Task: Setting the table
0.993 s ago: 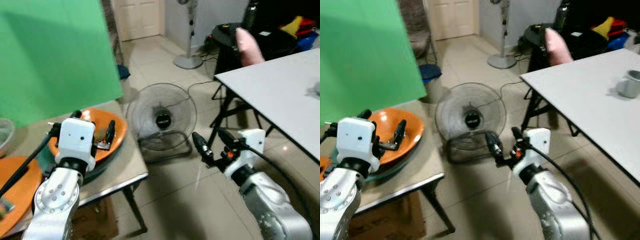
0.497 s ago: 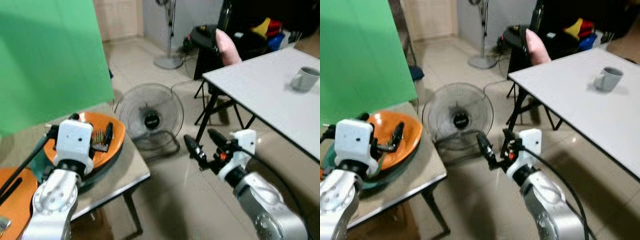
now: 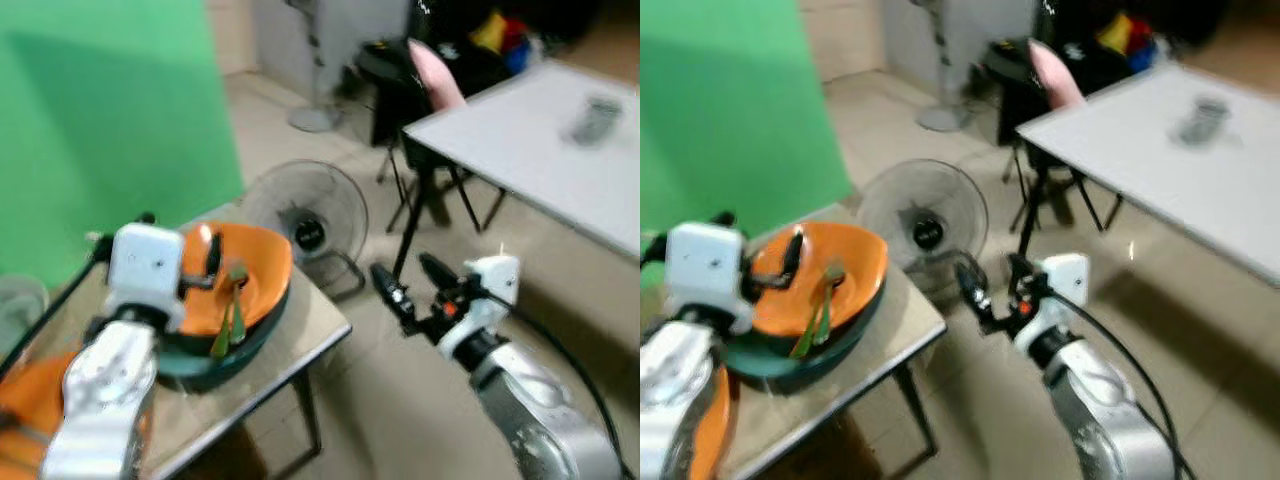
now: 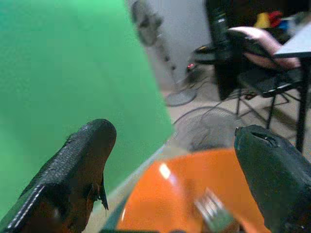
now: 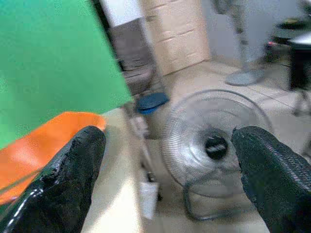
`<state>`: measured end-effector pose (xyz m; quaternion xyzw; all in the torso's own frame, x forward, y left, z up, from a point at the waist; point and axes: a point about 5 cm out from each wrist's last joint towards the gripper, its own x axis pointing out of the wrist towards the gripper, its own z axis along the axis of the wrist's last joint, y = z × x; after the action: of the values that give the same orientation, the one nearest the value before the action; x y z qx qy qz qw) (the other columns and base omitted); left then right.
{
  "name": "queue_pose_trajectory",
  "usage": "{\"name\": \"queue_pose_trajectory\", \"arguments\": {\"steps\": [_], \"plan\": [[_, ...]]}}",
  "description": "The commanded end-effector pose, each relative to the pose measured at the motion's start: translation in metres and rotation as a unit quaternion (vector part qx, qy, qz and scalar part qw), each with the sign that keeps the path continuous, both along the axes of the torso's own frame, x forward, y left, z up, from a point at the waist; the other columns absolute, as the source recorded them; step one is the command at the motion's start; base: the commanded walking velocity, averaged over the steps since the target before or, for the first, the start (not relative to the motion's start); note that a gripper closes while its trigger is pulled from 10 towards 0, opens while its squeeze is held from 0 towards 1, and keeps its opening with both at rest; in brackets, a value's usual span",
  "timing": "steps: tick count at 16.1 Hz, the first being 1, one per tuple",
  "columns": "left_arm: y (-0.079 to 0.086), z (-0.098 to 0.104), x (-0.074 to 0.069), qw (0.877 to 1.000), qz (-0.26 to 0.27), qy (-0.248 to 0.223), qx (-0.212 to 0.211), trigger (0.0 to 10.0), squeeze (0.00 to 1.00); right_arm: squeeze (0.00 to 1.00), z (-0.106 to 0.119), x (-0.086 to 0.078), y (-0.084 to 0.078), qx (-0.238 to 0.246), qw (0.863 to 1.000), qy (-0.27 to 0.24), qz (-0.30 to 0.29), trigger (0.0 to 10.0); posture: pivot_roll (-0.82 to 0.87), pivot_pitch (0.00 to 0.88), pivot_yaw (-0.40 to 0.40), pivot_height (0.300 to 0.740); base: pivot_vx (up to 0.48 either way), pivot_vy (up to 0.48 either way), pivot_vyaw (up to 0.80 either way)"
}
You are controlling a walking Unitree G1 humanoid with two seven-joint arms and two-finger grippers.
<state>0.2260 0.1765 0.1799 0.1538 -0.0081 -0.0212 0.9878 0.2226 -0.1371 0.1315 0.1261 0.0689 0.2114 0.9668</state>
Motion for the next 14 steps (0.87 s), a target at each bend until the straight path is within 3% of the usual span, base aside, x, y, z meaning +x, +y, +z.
{"name": "queue_pose_trajectory", "arguments": {"steps": [1, 4, 6, 8, 12, 14], "plan": [[0.002, 0.001, 0.002, 1.000, 0.003, -0.002, 0.008, 10.0, 0.00, 0.00, 0.004, 0.001, 0.001, 0.004, 1.000, -0.006, -0.003, 10.0, -0.05, 0.000, 0.079, 0.740, 0.000, -0.480, -0.80], [0.001, 0.001, 0.005, 1.000, 0.000, -0.004, -0.001, 10.0, 0.00, 0.00, 0.009, 0.000, 0.000, 0.003, 1.000, -0.013, -0.006, 10.0, -0.07, 0.000, 0.092, 0.740, 0.000, -0.480, -0.80], [0.002, 0.001, 0.004, 1.000, 0.009, -0.002, -0.024, 10.0, 0.00, 0.00, 0.013, 0.002, -0.001, -0.009, 1.000, -0.017, 0.001, 10.0, -0.07, 0.000, 0.086, 0.740, 0.000, 0.000, -0.28], [0.003, -0.003, -0.003, 1.000, 0.014, 0.020, -0.016, 10.0, 0.00, 0.00, 0.015, 0.004, 0.001, -0.018, 1.000, -0.014, 0.019, 10.0, -0.06, 0.000, 0.073, 0.740, 0.000, 0.000, 0.00], [0.023, -0.006, -0.017, 0.993, 0.092, 0.077, 0.009, 10.0, 0.00, 0.00, 0.021, 0.007, 0.008, -0.053, 0.993, -0.020, 0.104, 10.0, -0.05, 0.000, 0.043, 0.740, 0.000, 0.000, 0.00], [0.033, 0.000, -0.014, 0.989, 0.111, 0.099, 0.016, 10.0, 0.00, 0.00, 0.023, 0.010, 0.009, -0.062, 0.988, -0.015, 0.139, 10.0, -0.04, 0.000, 0.027, 0.740, 0.000, 0.000, 0.00]]}}
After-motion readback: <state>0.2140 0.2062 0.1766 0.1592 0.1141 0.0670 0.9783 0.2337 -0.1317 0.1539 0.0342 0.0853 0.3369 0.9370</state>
